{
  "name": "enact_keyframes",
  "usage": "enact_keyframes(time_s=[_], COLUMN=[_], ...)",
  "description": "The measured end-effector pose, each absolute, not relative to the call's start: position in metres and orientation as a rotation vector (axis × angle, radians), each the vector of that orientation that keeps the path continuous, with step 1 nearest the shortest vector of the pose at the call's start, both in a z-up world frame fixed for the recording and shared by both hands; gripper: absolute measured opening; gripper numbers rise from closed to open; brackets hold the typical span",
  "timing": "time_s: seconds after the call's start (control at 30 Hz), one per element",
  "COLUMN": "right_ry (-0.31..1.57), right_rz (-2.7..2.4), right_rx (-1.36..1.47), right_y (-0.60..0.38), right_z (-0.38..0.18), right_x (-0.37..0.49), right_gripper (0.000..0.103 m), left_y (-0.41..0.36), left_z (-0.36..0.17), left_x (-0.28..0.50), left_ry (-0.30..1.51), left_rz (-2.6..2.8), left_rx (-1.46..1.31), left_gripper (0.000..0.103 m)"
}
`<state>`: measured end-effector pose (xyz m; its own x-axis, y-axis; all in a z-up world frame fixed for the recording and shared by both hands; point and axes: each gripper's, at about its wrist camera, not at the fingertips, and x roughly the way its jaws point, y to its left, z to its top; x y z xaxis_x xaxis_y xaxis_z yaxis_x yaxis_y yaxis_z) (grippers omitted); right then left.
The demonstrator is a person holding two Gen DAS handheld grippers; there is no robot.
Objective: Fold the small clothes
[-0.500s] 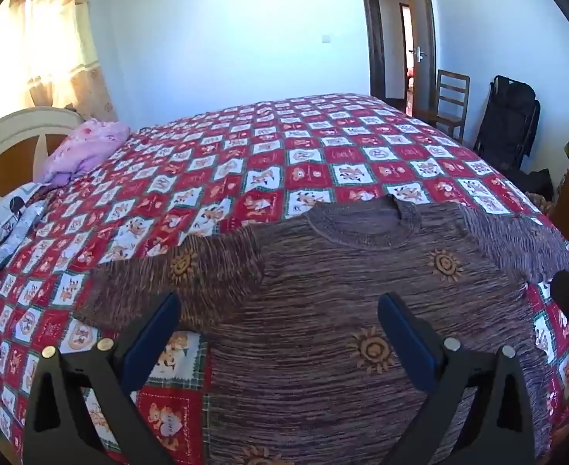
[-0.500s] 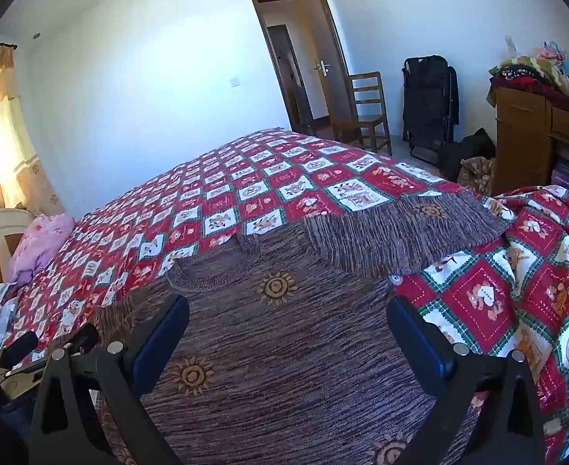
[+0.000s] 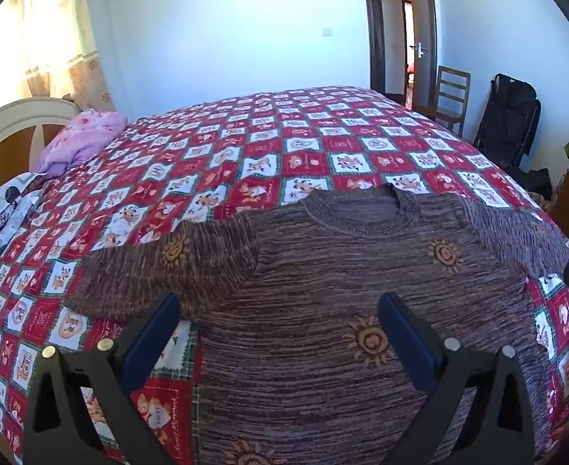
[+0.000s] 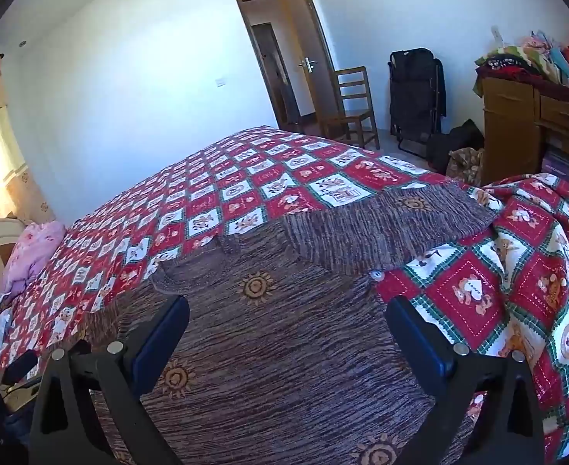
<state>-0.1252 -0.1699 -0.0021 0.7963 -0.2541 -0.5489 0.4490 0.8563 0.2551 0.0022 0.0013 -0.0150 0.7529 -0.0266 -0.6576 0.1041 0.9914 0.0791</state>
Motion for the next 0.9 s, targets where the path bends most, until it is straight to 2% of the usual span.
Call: enact_keyframes(time_s=[0.57,0.9], right_ry=[0.626,0.644], right_rz=[-0.369,-0.377], right_rx=[0.183,0.203], right_y=[-0.132,-0.136], right_z=[-0.012,-0.015], right_x=[-0.095,-0.095], right_gripper=[0.102,0.102], left_y=[-0.003,-0.004], left_z=[-0.021,-0.023], left_x=[-0.004,-0.004], left_ry=[0.725,0.735], left_rz=[-0.046,-0.048], left_rx=[0.099,0.095], left_gripper=[0.103,0.103])
